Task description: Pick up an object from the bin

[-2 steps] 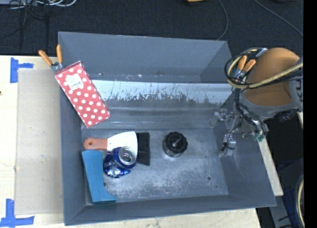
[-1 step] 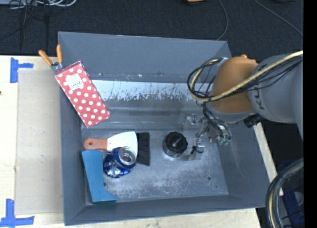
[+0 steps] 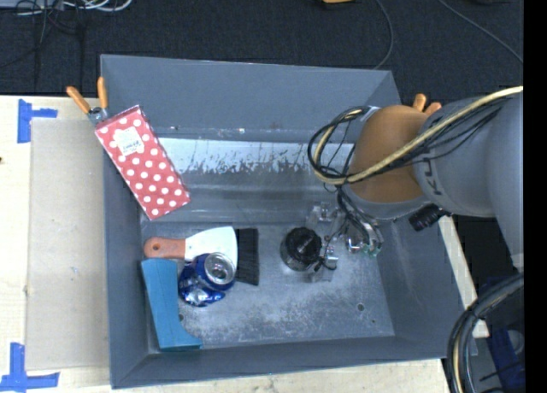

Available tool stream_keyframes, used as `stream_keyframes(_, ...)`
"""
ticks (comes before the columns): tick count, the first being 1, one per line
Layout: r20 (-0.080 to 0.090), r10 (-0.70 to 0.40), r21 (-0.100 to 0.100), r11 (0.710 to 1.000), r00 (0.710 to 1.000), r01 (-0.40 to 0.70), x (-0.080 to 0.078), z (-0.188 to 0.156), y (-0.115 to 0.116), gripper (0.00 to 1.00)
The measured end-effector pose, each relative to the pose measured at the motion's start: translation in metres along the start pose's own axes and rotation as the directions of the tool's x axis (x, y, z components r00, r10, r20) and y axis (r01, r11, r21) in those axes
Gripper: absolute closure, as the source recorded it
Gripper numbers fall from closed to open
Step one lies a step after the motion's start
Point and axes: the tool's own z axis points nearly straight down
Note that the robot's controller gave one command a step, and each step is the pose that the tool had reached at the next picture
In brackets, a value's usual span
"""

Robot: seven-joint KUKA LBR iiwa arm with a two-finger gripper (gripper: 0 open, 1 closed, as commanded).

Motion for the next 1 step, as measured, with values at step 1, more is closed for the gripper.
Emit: stream_keyframes(1, 0.004, 0.025, 0.000, 1.000, 1.000, -0.025, -0.0117, -0.0244, 0.0106, 0.00)
